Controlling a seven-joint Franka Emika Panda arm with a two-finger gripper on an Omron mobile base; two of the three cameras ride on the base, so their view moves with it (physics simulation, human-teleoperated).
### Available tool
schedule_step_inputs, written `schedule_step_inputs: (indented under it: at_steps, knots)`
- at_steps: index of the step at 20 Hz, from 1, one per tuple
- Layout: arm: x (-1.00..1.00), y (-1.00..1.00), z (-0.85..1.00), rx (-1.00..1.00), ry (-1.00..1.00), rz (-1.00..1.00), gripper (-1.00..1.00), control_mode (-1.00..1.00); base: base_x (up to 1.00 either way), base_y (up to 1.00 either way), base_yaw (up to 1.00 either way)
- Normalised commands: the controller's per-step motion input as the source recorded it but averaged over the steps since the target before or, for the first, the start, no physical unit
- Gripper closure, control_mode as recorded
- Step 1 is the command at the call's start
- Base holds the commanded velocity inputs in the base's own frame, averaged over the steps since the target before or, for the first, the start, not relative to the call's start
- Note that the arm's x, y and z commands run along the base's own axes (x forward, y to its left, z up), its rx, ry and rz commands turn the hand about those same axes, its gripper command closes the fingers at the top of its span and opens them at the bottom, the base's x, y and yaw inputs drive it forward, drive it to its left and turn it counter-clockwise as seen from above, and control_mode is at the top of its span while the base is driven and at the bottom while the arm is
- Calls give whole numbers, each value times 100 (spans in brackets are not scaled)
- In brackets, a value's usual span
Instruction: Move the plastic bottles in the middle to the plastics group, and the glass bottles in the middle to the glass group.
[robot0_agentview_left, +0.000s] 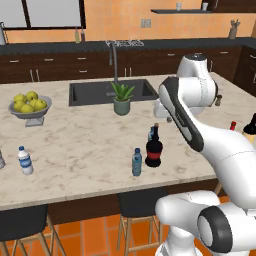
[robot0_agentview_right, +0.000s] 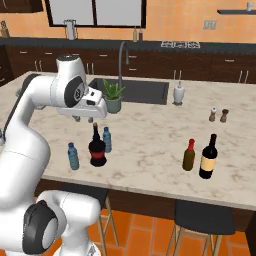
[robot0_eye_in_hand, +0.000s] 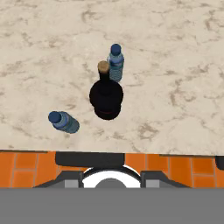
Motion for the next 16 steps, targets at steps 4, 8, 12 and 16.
schedule_step_inputs:
  at_steps: [4,8,12,16]
  knots:
    - [-20,11,-6,0,0,0,-100,-100,0,0,0]
    - [-48,17,-5,0,-5,0,-100,-100,0,0,0]
    - [-28,86,-29,0,-1,0,-100,-100,0,0,0]
    - [-6,96,-17,0,0,0,-100,-100,0,0,0]
